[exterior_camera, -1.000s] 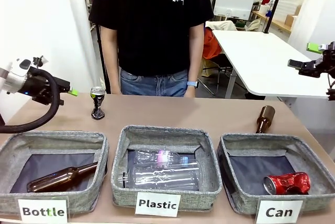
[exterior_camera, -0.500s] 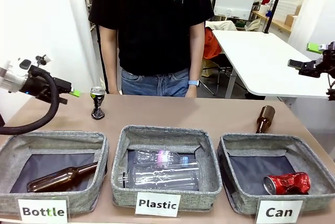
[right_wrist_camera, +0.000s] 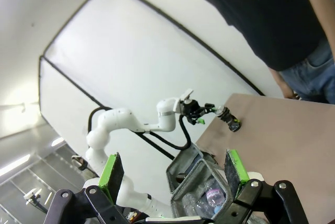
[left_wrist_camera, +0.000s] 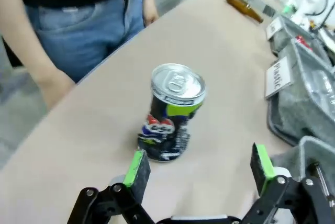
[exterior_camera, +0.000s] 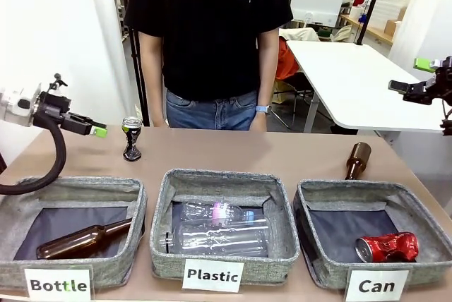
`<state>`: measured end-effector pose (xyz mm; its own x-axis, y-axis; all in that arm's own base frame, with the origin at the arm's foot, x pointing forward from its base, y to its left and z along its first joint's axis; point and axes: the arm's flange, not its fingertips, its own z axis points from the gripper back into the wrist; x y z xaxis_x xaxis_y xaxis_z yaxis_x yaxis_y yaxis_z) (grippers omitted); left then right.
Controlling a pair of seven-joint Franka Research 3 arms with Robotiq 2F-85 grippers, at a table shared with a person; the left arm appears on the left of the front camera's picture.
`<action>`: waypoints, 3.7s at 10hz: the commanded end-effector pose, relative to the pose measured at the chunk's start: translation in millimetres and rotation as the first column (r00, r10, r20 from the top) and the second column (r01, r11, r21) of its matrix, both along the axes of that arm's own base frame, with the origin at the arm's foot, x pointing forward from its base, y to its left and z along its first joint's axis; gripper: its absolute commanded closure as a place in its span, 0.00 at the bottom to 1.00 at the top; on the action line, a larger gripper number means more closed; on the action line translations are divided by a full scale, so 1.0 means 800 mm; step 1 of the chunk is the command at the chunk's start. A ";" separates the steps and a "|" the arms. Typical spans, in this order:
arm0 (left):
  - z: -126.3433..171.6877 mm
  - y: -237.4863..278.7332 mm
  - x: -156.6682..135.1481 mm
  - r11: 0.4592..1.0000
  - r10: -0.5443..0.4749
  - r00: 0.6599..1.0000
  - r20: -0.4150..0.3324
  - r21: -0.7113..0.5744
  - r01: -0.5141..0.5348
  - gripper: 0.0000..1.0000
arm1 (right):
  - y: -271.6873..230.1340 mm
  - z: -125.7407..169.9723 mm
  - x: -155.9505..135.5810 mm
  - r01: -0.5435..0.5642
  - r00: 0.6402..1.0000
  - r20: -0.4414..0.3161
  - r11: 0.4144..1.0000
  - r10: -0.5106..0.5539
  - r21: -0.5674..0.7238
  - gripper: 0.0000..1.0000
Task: Sort the can waste into the basket.
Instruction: Pick up the can waste from the table and place it in the right Fabric basket.
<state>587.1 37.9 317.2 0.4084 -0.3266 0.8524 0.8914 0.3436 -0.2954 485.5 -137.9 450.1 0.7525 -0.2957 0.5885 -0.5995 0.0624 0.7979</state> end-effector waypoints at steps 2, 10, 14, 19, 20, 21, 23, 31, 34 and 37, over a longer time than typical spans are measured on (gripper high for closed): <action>-0.014 -0.002 0.012 0.990 0.115 0.935 0.335 -0.117 -0.080 0.00 | -0.001 0.002 -0.003 -0.011 1.000 0.012 1.000 0.011 -0.001 0.00; -0.022 0.001 0.008 1.000 -0.014 0.977 0.213 0.018 0.010 0.00 | -0.001 0.002 -0.003 -0.011 1.000 0.012 1.000 0.011 -0.001 0.00; -0.029 -0.028 0.006 0.983 -0.050 0.976 0.214 0.182 0.011 0.00 | -0.001 0.002 -0.003 -0.011 1.000 0.012 1.000 0.011 -0.001 0.00; -0.040 -0.061 0.016 0.956 -0.089 0.977 0.194 0.291 0.030 0.00 | -0.001 0.002 -0.003 -0.011 1.000 0.012 1.000 0.011 -0.001 0.00; -0.044 -0.066 0.021 0.955 -0.082 0.977 0.195 0.297 0.021 0.00 | -0.001 0.002 -0.003 -0.011 1.000 0.012 1.000 0.011 -0.001 0.00; -0.047 -0.070 0.025 0.954 -0.086 0.979 0.183 0.299 0.028 0.00 | -0.001 0.002 -0.003 -0.011 1.000 0.012 1.000 0.011 -0.001 0.00; -0.053 -0.077 0.033 0.958 -0.050 0.980 0.195 0.286 -0.008 0.00 | -0.001 0.002 -0.003 -0.011 1.000 0.012 1.000 0.011 -0.001 0.00; -0.065 -0.088 0.042 0.989 -0.011 0.983 0.181 0.150 -0.017 0.00 | -0.001 0.002 -0.003 -0.011 1.000 0.012 1.000 0.011 -0.001 0.00; -0.064 -0.099 0.041 0.997 -0.029 0.977 0.211 0.082 0.012 0.00 | -0.001 0.002 -0.003 -0.011 1.000 0.012 1.000 0.011 -0.001 0.00; -0.069 -0.103 0.044 0.998 -0.023 0.979 0.204 0.054 0.012 0.00 | -0.001 0.002 -0.003 -0.011 1.000 0.012 1.000 0.011 -0.001 0.00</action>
<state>617.8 -46.3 266.2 0.2417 -0.4023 0.8830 0.9351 0.3395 -0.1013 485.5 -137.8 450.1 0.7525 -0.2956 0.5885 -0.5996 0.0622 0.7979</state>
